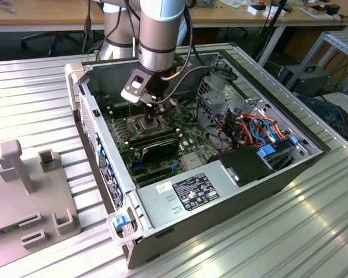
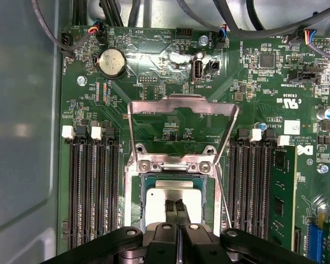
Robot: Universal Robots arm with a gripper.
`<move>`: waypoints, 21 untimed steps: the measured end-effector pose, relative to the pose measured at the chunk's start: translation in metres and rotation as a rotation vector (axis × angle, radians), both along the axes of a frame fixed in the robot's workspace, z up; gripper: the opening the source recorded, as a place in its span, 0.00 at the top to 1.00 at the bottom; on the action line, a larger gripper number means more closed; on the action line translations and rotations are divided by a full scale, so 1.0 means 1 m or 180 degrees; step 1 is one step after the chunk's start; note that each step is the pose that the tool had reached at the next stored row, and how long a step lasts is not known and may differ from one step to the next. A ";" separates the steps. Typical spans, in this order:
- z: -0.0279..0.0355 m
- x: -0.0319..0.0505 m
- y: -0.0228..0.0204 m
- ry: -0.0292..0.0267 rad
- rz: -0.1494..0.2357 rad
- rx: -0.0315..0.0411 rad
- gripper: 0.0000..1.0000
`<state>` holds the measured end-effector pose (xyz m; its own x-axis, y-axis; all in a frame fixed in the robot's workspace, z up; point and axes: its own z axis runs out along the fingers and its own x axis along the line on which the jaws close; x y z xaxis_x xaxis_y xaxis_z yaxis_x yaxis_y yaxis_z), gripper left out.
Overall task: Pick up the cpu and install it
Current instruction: 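Place the cpu into insertion slot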
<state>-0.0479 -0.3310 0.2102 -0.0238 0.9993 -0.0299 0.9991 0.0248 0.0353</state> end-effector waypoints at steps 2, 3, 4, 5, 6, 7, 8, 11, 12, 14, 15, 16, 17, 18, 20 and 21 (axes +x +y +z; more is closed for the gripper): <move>-0.0012 0.0000 0.0000 0.0000 0.0000 0.0000 0.89; -0.0017 0.0000 0.0000 0.0000 0.0000 0.0000 0.89; -0.0018 0.0000 -0.0001 0.0001 0.0000 -0.0001 0.89; -0.0018 0.0000 -0.0001 0.0001 0.0000 -0.0001 0.89; -0.0018 0.0000 -0.0001 0.0000 0.0000 -0.0001 0.89; -0.0020 0.0000 0.0000 0.0000 0.0000 -0.0001 0.89; -0.0027 0.0000 0.0000 0.0000 0.0000 0.0000 0.89; -0.0036 0.0000 -0.0001 0.0001 0.0000 -0.0002 0.89; -0.0036 0.0000 -0.0001 0.0001 0.0000 -0.0002 0.89; -0.0043 0.0000 0.0000 0.0001 0.0000 -0.0002 0.89; -0.0047 0.0000 -0.0001 0.0001 0.0000 -0.0002 0.89; -0.0050 -0.0001 -0.0001 0.0001 0.0000 -0.0003 0.89; -0.0052 -0.0001 -0.0002 0.0001 0.0000 -0.0003 0.89; -0.0054 -0.0001 -0.0001 0.0001 0.0000 -0.0003 0.89; -0.0057 0.0000 -0.0001 0.0000 0.0000 -0.0002 0.89; -0.0057 0.0000 -0.0001 0.0000 0.0000 -0.0001 0.89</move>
<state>-0.0479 -0.3310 0.2045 -0.0238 0.9993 -0.0304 0.9991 0.0249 0.0352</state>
